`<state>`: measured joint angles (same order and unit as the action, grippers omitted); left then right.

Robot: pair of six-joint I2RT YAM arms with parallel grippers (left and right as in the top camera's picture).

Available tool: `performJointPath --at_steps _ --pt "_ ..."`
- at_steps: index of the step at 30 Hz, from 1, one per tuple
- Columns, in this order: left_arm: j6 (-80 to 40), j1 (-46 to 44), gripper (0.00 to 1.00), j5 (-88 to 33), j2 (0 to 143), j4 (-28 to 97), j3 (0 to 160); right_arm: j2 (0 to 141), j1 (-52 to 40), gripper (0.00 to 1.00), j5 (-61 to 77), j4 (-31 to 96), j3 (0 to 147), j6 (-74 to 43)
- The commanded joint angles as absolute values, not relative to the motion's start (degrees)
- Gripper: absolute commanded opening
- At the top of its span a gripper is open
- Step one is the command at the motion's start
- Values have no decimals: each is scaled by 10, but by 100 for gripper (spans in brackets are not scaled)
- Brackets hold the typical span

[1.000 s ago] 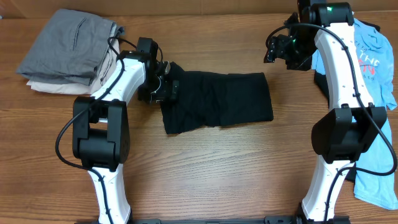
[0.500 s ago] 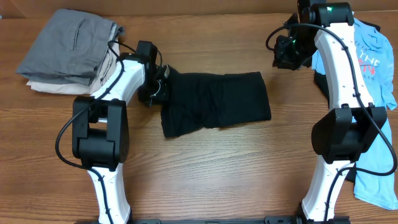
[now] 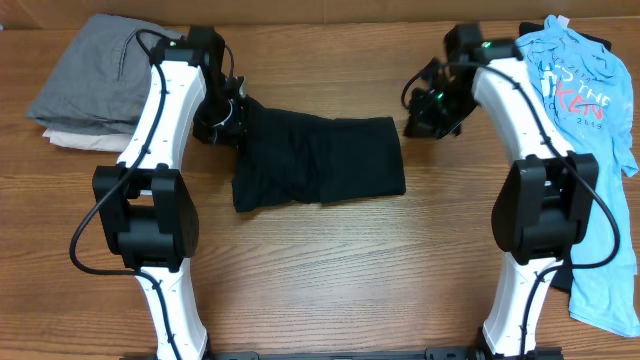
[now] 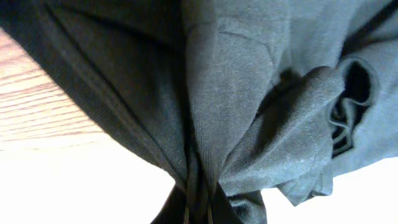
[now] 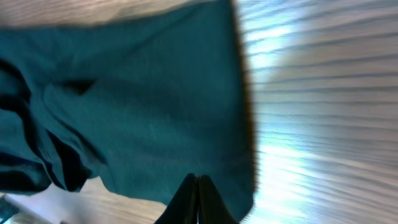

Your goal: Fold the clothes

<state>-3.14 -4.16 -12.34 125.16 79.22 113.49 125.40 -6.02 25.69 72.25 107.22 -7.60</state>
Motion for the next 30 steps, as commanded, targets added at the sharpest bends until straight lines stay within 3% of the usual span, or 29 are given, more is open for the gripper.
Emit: performJointPath --at_steps 1,13,23,30 --pt "-16 -45 4 -101 1255 816 1188 1234 -68 4 344 685 1014 -72" --pt "-12 -75 4 -101 1255 844 1269 1234 -75 4 373 522 887 -136" --pt "-10 -125 4 -127 1255 844 1288 1234 -74 4 387 517 886 -136" --pt "-84 -199 4 -170 1255 807 1294 1234 -74 4 387 521 886 -136"
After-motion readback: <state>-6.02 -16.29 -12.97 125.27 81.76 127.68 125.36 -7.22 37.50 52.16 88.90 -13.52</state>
